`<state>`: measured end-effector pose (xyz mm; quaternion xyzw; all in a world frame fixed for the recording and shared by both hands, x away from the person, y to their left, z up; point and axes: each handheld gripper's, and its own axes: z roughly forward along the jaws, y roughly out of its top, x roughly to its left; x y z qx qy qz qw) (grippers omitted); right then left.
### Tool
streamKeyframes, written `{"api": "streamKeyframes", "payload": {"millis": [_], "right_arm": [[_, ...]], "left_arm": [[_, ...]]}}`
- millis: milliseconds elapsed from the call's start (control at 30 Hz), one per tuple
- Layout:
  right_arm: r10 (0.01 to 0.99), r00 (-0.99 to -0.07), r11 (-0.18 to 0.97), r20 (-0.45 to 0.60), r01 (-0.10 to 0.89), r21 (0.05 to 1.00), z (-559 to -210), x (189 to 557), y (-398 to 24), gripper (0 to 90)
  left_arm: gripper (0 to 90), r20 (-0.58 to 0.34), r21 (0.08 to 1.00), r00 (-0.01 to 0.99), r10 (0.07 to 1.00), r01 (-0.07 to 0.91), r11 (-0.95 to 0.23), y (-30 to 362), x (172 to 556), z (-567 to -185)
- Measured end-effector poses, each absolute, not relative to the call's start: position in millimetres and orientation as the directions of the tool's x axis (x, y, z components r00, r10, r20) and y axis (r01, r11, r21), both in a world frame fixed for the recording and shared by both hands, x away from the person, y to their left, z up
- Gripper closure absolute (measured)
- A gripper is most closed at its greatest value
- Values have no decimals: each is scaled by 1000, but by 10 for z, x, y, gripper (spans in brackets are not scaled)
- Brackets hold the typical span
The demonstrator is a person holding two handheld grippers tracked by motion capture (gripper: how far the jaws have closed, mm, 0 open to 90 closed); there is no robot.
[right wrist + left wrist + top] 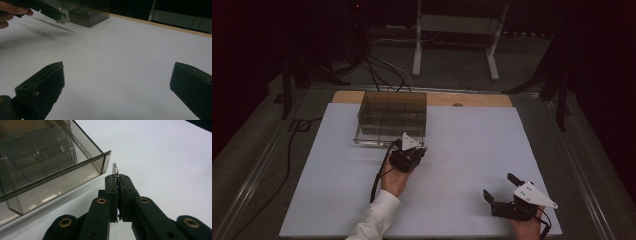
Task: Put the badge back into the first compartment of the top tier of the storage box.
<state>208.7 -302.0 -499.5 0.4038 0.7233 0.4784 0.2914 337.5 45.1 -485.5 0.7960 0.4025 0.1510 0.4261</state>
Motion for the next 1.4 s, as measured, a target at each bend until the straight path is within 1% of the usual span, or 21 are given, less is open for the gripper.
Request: {"api": "streamKeyframes", "payload": {"millis": [1400], "right_arm": [[861, -507, 219, -36, 306, 926, -4998, 2088, -3012, 0]], "left_arm": [[883, -132, 813, 650, 748, 503, -293, 532, 3341, -4657]]}}
